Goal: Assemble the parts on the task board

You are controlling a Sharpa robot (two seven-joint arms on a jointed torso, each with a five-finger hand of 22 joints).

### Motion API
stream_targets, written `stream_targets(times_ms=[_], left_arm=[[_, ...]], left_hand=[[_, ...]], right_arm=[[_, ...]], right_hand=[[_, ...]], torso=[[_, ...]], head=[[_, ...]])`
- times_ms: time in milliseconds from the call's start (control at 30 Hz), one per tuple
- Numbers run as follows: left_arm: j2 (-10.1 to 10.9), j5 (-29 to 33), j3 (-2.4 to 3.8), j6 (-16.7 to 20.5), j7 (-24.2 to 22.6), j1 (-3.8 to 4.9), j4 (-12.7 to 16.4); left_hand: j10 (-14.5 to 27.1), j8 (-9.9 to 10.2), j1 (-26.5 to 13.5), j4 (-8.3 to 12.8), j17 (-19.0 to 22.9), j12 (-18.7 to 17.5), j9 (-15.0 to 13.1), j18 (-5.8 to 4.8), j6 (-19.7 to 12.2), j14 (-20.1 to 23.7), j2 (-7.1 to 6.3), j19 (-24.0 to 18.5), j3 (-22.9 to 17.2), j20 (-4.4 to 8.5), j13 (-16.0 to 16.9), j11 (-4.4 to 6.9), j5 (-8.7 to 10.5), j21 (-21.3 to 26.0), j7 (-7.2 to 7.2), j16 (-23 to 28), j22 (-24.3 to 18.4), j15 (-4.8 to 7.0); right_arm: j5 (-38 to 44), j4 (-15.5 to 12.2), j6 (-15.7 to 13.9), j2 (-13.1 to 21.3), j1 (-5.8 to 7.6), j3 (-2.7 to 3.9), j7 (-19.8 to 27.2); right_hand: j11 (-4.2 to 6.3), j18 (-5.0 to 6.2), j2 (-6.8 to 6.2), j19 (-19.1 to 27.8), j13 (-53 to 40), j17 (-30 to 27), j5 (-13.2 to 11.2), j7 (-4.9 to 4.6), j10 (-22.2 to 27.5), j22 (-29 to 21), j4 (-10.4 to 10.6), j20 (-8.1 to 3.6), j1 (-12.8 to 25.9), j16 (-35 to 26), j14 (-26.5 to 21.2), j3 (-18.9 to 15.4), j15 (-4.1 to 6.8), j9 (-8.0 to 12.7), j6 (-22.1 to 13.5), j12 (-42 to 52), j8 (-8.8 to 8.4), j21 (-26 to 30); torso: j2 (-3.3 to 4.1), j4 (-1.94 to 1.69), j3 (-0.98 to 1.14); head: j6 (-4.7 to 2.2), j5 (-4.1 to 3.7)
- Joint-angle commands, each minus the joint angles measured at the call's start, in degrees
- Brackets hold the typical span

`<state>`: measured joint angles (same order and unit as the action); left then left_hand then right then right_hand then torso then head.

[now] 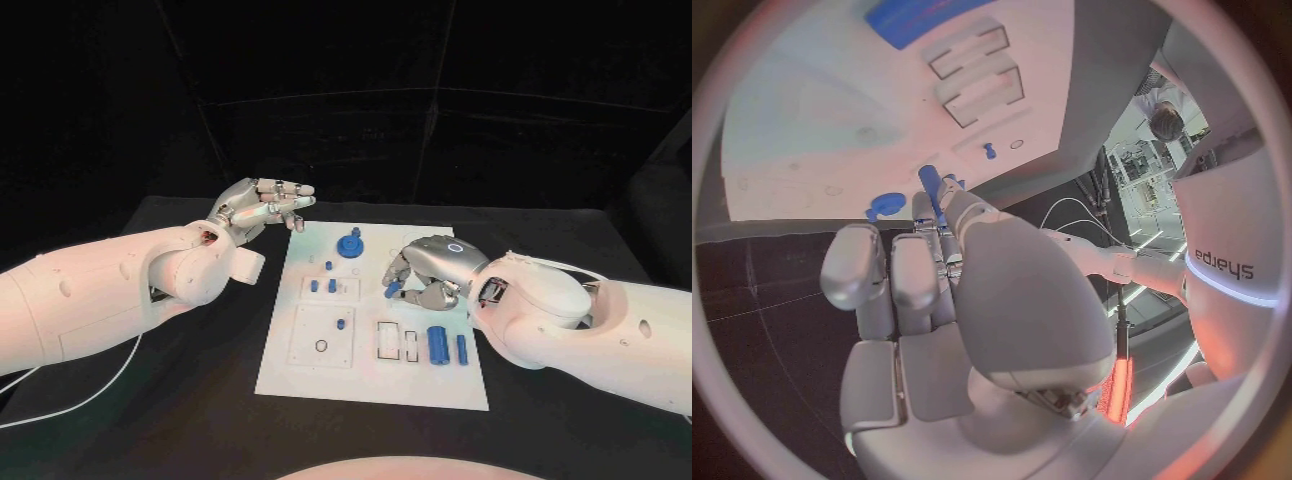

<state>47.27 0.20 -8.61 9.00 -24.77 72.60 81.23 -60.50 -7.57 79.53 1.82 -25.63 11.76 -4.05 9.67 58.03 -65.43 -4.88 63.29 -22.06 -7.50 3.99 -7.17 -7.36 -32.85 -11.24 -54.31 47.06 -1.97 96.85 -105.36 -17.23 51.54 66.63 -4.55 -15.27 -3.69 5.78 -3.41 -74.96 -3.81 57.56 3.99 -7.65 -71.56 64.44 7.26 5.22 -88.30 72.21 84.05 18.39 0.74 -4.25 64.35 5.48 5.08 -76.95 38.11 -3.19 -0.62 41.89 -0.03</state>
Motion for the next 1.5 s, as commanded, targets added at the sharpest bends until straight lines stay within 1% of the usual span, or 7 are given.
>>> stream_targets(times_ms=[33, 167, 267, 500, 767, 1267, 1500], left_arm=[[-0.15, 0.15, 0.03, -0.77, -0.34, 0.06, -0.08], [-0.33, 0.15, 0.02, -0.9, -0.46, 0.05, -0.19], [-0.47, 0.15, 0.02, -0.99, -0.53, 0.05, -0.24], [-0.82, 0.15, 0.02, -1.09, -0.68, 0.05, -0.29], [-0.92, 0.15, 0.02, -1.1, -0.68, 0.06, -0.26], [-1.13, 0.15, 0.02, -1.18, -0.62, 0.07, -0.3], [-1.23, 0.15, 0.02, -1.24, -0.69, 0.07, -0.24]], left_hand=[[0.29, -0.33, 0.45, 0.07, 0.04, 0.19, -0.04, 0.83, -0.22, 0.27, 0.18, 0.14, 0.31, -0.18, 0.01, 0.01, -0.31, 0.3, 0.03, -0.39, -0.09, -0.09], [0.29, -0.33, 0.45, 0.07, 0.04, 0.19, -0.04, 0.83, -0.22, 0.27, 0.18, 0.14, 0.31, -0.18, 0.01, 0.01, -0.31, 0.3, 0.03, -0.39, -0.09, -0.09], [0.3, -0.36, 0.5, 0.08, 0.07, 0.24, -0.05, 0.83, -0.22, 0.29, 0.23, 0.15, 0.32, -0.17, 0.01, 0.01, -0.31, 0.31, 0.03, -0.4, -0.1, -0.08], [0.28, -0.4, 0.53, 0.08, 0.09, 0.29, -0.06, 0.82, -0.18, 0.31, 0.3, 0.15, 0.31, -0.17, 0.02, 0.01, -0.32, 0.31, 0.04, -0.41, -0.11, -0.08], [0.28, -0.4, 0.53, 0.08, 0.09, 0.29, -0.06, 0.82, -0.18, 0.31, 0.3, 0.15, 0.31, -0.17, 0.02, 0.01, -0.32, 0.31, 0.04, -0.41, -0.11, -0.08], [0.28, -0.4, 0.53, 0.08, 0.09, 0.29, -0.06, 0.82, -0.18, 0.31, 0.3, 0.15, 0.31, -0.17, 0.02, 0.01, -0.32, 0.31, 0.04, -0.41, -0.11, -0.08], [0.25, -0.48, 0.54, 0.09, 0.15, 0.41, -0.07, 0.82, -0.15, 0.34, 0.33, 0.14, 0.38, -0.17, 0.03, 0.02, -0.29, 0.32, 0.04, -0.44, -0.13, -0.08]], right_arm=[[-2.05, -0.48, -3.44, -1.71, 0.08, 0.04, 3.22], [-2.34, 0.26, -4.35, -4.61, -0.09, 0.01, 5.58], [-2.54, 0.83, -4.24, -6.6, -0.8, 0.0, 6.73], [-3.03, 3.89, -1.56, -11.76, -3.35, -0.02, 8.29], [-3.03, 7.02, 0.38, -14.93, -5.12, -0.06, 9.16], [-2.99, 9.9, 4.75, -16.94, -5.77, -0.09, 7.84], [-2.68, 10.49, 6.53, -17.15, -5.9, -0.11, 7.45]], right_hand=[[-0.09, -0.41, -0.12, -0.35, 0.06, 0.08, -0.23, -0.31, -0.42, 0.12, -0.05, 0.12, 0.53, 0.29, 0.83, 0.59, 0.11, 0.09, 0.21, -0.5, -0.38, -0.34], [-0.2, -0.44, -0.55, -0.42, 0.05, 0.32, -0.03, -0.44, -0.48, 0.31, -0.2, 0.17, 0.75, 0.48, 0.87, 0.88, 0.05, 0.12, 0.22, -0.7, -0.51, -0.46], [-0.26, -0.44, -0.71, -0.37, 0.05, 0.35, -0.21, -0.51, -0.49, 0.28, -0.05, 0.22, 1.18, 0.54, 0.88, 0.97, -0.02, 0.15, 0.2, -0.85, -0.62, -0.46], [-0.31, -0.37, -0.75, -0.16, 0.08, 0.12, -0.28, -0.55, -0.33, -0.02, -0.09, 0.26, 1.32, 0.44, 0.83, 1.23, -0.07, 0.19, 0.07, -1.08, -0.78, -0.32], [-0.38, -0.32, -0.78, 0.0, 0.09, -0.03, -0.09, -0.62, -0.18, -0.2, -0.34, 0.32, 1.26, 0.39, 0.77, 1.68, -0.12, 0.23, -0.06, -1.33, -0.95, -0.23], [-0.46, -0.27, -0.88, 0.17, 0.08, -0.29, 0.03, -0.72, -0.15, -0.43, -0.45, 0.36, 1.45, 0.28, 0.71, 1.91, -0.18, 0.25, -0.11, -1.46, -1.04, -0.13], [-0.46, -0.26, -0.93, 0.21, 0.08, -0.33, 0.03, -0.71, -0.13, -0.48, -0.5, 0.37, 1.46, 0.26, 0.7, 1.96, -0.19, 0.25, -0.12, -1.48, -1.06, -0.1]], torso=[[0.07, 0.03, -0.04], [0.12, -0.08, 0.01], [0.08, -0.11, -0.08], [0.12, -0.09, -0.08], [0.14, -0.03, -0.05], [0.19, 0.06, -0.02], [0.13, 0.02, -0.07]], head=[[0.09, 0.51], [0.01, 0.69], [0.25, 1.03], [0.63, 1.81], [1.0, 2.48], [1.55, 2.92], [1.65, 2.6]])
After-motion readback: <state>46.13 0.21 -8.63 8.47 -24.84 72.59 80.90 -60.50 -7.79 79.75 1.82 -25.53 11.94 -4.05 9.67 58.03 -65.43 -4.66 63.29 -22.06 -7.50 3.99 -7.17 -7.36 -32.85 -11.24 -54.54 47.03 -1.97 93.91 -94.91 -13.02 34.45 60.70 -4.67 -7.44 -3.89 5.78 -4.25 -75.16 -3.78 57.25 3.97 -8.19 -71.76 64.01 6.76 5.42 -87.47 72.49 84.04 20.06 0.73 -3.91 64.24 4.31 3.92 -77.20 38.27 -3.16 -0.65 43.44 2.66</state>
